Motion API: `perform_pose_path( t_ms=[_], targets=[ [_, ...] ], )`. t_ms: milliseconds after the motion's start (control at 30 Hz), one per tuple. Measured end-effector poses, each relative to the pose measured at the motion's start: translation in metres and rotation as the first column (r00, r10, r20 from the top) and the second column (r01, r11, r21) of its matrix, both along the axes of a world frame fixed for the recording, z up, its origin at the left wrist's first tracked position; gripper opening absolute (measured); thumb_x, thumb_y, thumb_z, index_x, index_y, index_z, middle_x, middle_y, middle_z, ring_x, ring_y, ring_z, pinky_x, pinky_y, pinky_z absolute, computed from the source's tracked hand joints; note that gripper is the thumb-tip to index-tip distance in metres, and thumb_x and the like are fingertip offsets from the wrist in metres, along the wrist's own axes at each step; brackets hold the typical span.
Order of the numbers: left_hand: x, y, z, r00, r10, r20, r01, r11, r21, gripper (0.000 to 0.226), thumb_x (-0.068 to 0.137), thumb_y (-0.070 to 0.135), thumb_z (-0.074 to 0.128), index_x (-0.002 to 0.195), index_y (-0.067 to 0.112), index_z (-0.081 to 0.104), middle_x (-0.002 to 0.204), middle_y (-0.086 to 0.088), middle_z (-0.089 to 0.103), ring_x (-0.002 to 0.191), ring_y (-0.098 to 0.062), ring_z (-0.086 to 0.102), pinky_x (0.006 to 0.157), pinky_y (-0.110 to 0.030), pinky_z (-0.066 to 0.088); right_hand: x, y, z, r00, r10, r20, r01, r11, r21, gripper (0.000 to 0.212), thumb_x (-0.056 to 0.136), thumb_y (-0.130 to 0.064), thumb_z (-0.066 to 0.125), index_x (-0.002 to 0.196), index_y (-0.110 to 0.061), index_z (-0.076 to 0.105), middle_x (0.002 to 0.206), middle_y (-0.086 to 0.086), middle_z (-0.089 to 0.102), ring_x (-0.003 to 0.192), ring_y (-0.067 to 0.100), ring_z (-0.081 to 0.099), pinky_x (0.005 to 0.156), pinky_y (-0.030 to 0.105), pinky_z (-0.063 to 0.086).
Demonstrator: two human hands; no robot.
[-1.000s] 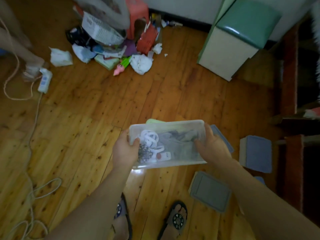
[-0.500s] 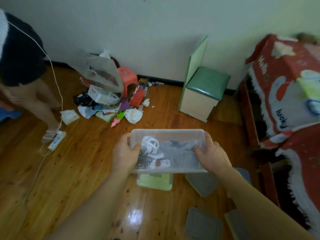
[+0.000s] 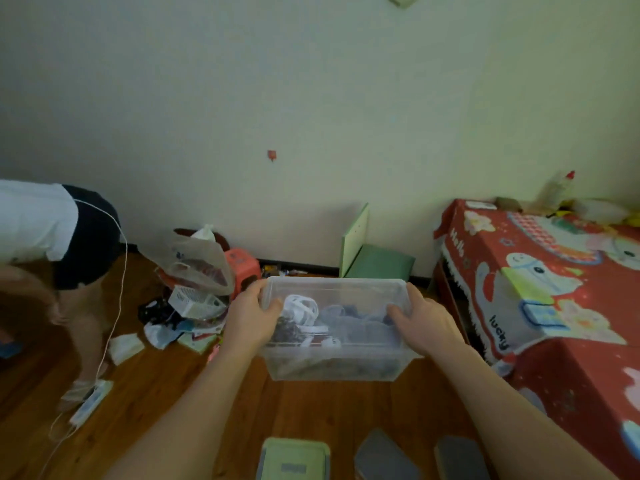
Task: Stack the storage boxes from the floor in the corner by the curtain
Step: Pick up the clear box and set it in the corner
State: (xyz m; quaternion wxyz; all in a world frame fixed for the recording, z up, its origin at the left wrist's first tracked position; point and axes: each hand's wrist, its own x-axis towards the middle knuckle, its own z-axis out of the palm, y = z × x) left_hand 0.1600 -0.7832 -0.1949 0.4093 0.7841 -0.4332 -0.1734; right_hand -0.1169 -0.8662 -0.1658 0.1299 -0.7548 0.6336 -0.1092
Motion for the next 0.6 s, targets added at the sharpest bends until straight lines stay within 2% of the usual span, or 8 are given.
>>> perform_pose_path(
  t_ms=[100, 200, 333, 500, 600],
  targets=[
    [0.000, -0.007, 0.042, 0.999, -0.037, 0.005, 0.037, 0.999, -0.034, 0.050, 0.089, 0.039, 0.066, 0.135, 0.026, 0.052, 0.120, 0.004, 0.064, 0.109, -0.018, 0.060, 0.090, -0.038, 0.053, -0.002, -0.005, 0.039, 1.000, -0.008, 0.007, 0.008, 1.000, -0.025, 0.059, 0.097, -0.050, 0.042, 0.147, -0.021, 0.030, 0.092, 0.002, 0.054, 0.065, 0.010, 0.047, 0.050, 0.026, 0.033],
    [-0.002, -0.009, 0.090, 0.999, -0.052, 0.015, 0.053, 0.996, -0.070, 0.054, 0.089, 0.038, 0.067, 0.138, 0.023, 0.051, 0.124, 0.001, 0.064, 0.110, -0.018, 0.060, 0.092, -0.038, 0.051, -0.011, -0.006, 0.082, 0.999, -0.028, 0.032, 0.030, 0.997, -0.065, 0.059, 0.093, -0.050, 0.042, 0.142, -0.018, 0.037, 0.103, 0.011, 0.063, 0.079, 0.025, 0.055, 0.063, 0.035, 0.041],
    [-0.005, -0.015, 0.135, 0.998, -0.051, 0.038, 0.054, 0.996, -0.076, 0.055, 0.089, 0.039, 0.064, 0.140, 0.025, 0.047, 0.132, -0.007, 0.058, 0.113, -0.024, 0.059, 0.094, -0.042, 0.051, -0.015, -0.012, 0.123, 0.999, -0.041, 0.032, 0.044, 0.994, -0.097, 0.058, 0.092, -0.052, 0.040, 0.135, -0.013, 0.044, 0.116, 0.018, 0.065, 0.102, 0.037, 0.060, 0.074, 0.039, 0.040],
    [-0.016, -0.018, 0.197, 0.991, -0.038, 0.130, 0.051, 0.994, -0.100, 0.056, 0.086, 0.042, 0.063, 0.138, 0.025, 0.053, 0.137, -0.008, 0.057, 0.122, -0.024, 0.055, 0.101, -0.036, 0.042, -0.029, -0.006, 0.179, 0.998, -0.051, 0.045, 0.056, 0.990, -0.129, 0.064, 0.093, -0.052, 0.039, 0.143, -0.012, 0.040, 0.132, 0.022, 0.058, 0.121, 0.040, 0.054, 0.095, 0.041, 0.042],
    [-0.021, -0.018, 0.218, 0.991, -0.047, 0.127, 0.062, 0.992, -0.114, 0.057, 0.085, 0.044, 0.063, 0.138, 0.025, 0.052, 0.138, -0.006, 0.057, 0.124, -0.023, 0.054, 0.101, -0.037, 0.042, -0.034, -0.001, 0.202, 0.997, -0.061, 0.043, 0.067, 0.986, -0.154, 0.064, 0.094, -0.052, 0.040, 0.145, -0.013, 0.040, 0.138, 0.021, 0.055, 0.124, 0.039, 0.051, 0.097, 0.041, 0.040]
  ],
)
